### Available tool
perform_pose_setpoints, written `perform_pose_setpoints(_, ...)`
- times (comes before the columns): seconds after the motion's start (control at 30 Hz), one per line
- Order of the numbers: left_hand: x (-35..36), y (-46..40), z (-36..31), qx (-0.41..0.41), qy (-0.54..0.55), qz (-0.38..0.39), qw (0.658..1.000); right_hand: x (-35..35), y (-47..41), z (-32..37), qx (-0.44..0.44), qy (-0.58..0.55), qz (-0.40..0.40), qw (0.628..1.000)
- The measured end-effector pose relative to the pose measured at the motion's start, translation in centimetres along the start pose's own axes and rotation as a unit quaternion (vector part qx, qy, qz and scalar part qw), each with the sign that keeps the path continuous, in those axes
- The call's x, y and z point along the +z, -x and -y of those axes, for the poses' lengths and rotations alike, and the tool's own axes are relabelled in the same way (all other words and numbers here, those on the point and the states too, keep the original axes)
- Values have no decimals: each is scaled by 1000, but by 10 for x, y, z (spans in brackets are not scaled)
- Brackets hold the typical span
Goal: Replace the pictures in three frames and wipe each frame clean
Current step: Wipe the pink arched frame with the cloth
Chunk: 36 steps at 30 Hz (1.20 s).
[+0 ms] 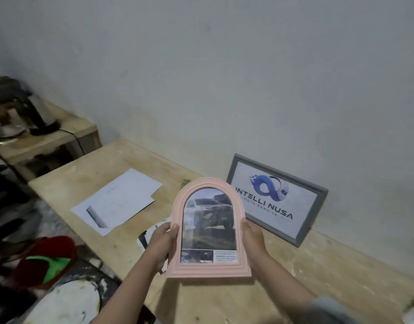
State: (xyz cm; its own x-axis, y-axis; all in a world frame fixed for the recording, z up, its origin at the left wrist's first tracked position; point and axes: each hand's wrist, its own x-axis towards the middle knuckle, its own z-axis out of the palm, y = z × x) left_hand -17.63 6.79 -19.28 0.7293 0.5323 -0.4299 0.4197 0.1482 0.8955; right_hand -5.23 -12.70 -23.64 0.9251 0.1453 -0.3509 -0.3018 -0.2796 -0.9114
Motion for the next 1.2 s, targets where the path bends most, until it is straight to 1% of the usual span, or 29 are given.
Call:
perform_pose_setpoints(0.07, -28, -20, -2, 2, -3, -42, 999, 34, -31, -7, 15, 46, 21, 999)
perform_pose_setpoints(0.13, -57, -42, -7, 0, -14, -75, 997, 71, -43, 10, 7, 93, 34, 995)
perform_pose_setpoints(0.2, -89, -67, -13, -2, -23, -95, 995, 109, -54, 35, -32, 150, 41, 987)
perform_pose_setpoints(0.27, -112, -84, -17, -7, -22, -110, 994, 129, -63, 53, -76, 209, 54, 973)
perform_pose_setpoints(0.33, -133, -103, -20, -11, -14, -124, 992, 147, -86, 62, -128, 299, 76, 942)
perform_pose_setpoints(0.4, -154, -123, -23, -12, -8, -131, 991, 167, -115, 61, -158, 409, 86, 895)
perform_pose_setpoints(0.47, -170, -138, -26, -13, 0, -137, 991, 182, -142, 59, -171, 502, 78, 844)
perform_pose_setpoints(0.5, -178, -146, -26, -15, 4, -139, 990, 191, -155, 57, -166, 536, 80, 824)
perform_pose_setpoints(0.57, -183, -154, -29, -17, 12, -141, 990, 198, -170, 56, -150, 583, 81, 795)
perform_pose_setpoints(0.67, -189, -168, -29, -30, 21, -141, 989, 209, -187, 57, -168, 639, 59, 748)
perform_pose_setpoints(0.7, -189, -170, -29, -32, 23, -141, 989, 210, -190, 58, -178, 646, 52, 740)
perform_pose_setpoints(0.73, -188, -171, -29, -34, 25, -142, 989, 208, -191, 62, -180, 643, 53, 743)
perform_pose_setpoints(0.77, -189, -173, -28, -36, 24, -144, 989, 210, -196, 64, -177, 630, 58, 754)
perform_pose_setpoints(0.8, -190, -176, -27, -38, 20, -147, 988, 210, -200, 68, -167, 608, 61, 774)
perform_pose_setpoints(0.83, -190, -178, -26, -41, 13, -149, 988, 210, -203, 71, -158, 574, 56, 801)
perform_pose_setpoints(0.9, -189, -181, -27, -39, 4, -152, 988, 211, -204, 81, -145, 475, 37, 867)
perform_pose_setpoints(0.93, -187, -183, -30, -35, 2, -155, 987, 210, -203, 90, -156, 426, 27, 891)
perform_pose_setpoints(0.97, -185, -183, -32, -30, 2, -158, 987, 211, -200, 98, -183, 382, 18, 906)
perform_pose_setpoints(1.0, -181, -184, -35, -22, -1, -160, 987, 209, -196, 109, -223, 346, 11, 911)
perform_pose_setpoints(1.03, -178, -184, -39, -16, -8, -164, 986, 211, -191, 120, -274, 321, 9, 906)
perform_pose_setpoints(1.07, -173, -184, -42, -8, -16, -166, 986, 212, -183, 131, -331, 310, 10, 892)
perform_pose_setpoints(1.1, -166, -183, -46, -1, -19, -162, 987, 210, -175, 141, -391, 310, 6, 867)
perform_pose_setpoints(1.17, -152, -179, -54, 11, -11, -144, 989, 207, -162, 154, -502, 338, -12, 796)
perform_pose_setpoints(1.2, -144, -178, -58, 17, -3, -130, 991, 206, -157, 157, -541, 370, -14, 755)
